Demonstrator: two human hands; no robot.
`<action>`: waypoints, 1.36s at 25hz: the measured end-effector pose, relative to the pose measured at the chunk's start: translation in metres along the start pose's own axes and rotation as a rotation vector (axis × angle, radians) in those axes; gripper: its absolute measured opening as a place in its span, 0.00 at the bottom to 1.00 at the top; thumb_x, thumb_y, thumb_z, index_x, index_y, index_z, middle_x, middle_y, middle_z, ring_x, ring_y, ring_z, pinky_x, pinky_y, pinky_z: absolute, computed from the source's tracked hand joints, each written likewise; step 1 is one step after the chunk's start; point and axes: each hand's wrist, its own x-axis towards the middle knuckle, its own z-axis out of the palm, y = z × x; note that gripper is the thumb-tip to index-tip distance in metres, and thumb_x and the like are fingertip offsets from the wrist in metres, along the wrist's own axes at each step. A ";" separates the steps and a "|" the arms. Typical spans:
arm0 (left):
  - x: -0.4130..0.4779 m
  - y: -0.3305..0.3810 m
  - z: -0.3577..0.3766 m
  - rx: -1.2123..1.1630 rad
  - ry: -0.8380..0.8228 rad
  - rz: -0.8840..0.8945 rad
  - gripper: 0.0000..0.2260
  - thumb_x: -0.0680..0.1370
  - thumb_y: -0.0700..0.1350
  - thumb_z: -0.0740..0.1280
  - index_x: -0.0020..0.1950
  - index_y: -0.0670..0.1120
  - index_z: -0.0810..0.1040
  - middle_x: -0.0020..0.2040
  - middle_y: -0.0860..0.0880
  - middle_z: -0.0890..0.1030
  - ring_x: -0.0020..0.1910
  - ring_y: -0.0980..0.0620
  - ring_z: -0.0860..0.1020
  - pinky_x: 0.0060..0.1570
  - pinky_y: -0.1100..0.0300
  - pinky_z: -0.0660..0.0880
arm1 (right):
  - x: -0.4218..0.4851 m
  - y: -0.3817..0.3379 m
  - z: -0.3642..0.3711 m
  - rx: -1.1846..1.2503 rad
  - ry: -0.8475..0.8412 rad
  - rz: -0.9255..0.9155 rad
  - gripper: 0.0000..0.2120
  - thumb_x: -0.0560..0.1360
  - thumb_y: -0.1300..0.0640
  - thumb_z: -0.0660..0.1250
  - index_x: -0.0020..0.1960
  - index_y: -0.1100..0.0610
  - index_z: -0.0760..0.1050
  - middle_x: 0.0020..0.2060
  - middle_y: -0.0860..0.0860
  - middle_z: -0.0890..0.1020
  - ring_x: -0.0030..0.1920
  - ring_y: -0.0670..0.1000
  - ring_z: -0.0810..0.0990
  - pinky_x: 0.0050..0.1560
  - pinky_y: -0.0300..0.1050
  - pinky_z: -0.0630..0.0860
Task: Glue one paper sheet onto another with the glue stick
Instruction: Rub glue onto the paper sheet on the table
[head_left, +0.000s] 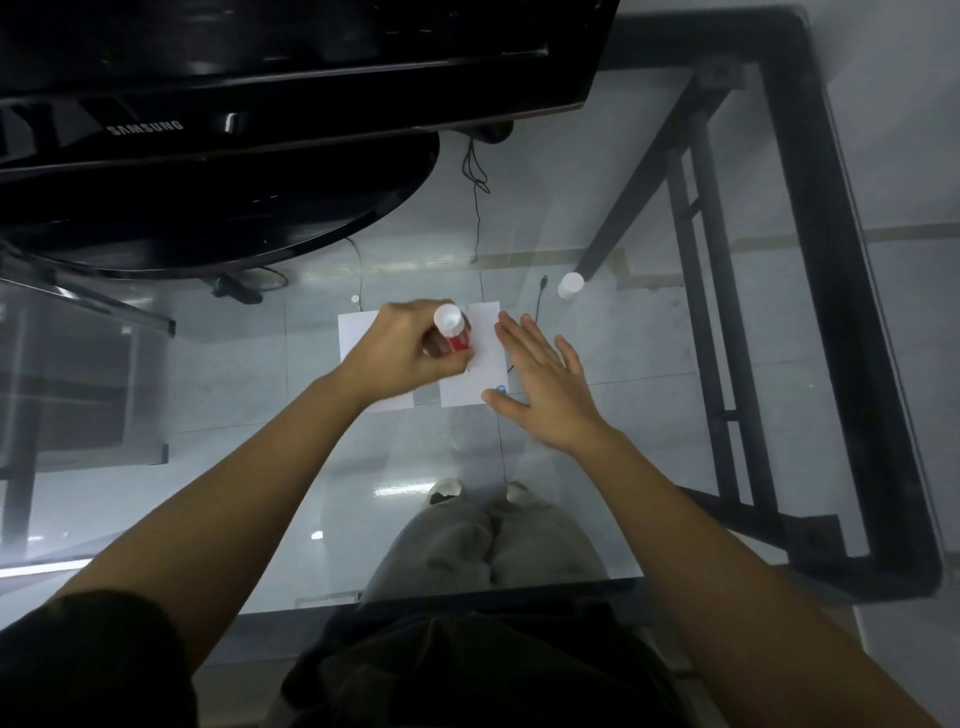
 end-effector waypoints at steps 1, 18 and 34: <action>0.009 -0.001 -0.003 0.003 0.036 -0.017 0.09 0.70 0.44 0.73 0.46 0.40 0.79 0.41 0.45 0.82 0.37 0.49 0.79 0.40 0.58 0.77 | 0.000 0.000 0.000 0.004 -0.004 0.003 0.35 0.76 0.44 0.60 0.75 0.53 0.47 0.76 0.47 0.50 0.75 0.46 0.43 0.70 0.47 0.36; 0.009 0.005 0.004 -0.007 0.031 -0.044 0.09 0.69 0.43 0.74 0.44 0.40 0.78 0.39 0.45 0.82 0.36 0.48 0.79 0.39 0.57 0.76 | 0.001 0.001 0.001 -0.003 0.007 -0.012 0.34 0.76 0.44 0.60 0.75 0.53 0.48 0.76 0.47 0.51 0.74 0.46 0.43 0.70 0.47 0.37; 0.000 0.013 0.016 -0.037 0.054 -0.101 0.09 0.69 0.43 0.74 0.46 0.42 0.79 0.41 0.46 0.83 0.37 0.51 0.79 0.40 0.57 0.78 | -0.005 -0.001 -0.003 -0.111 0.009 0.195 0.46 0.72 0.33 0.56 0.74 0.56 0.35 0.75 0.52 0.36 0.73 0.51 0.34 0.66 0.59 0.28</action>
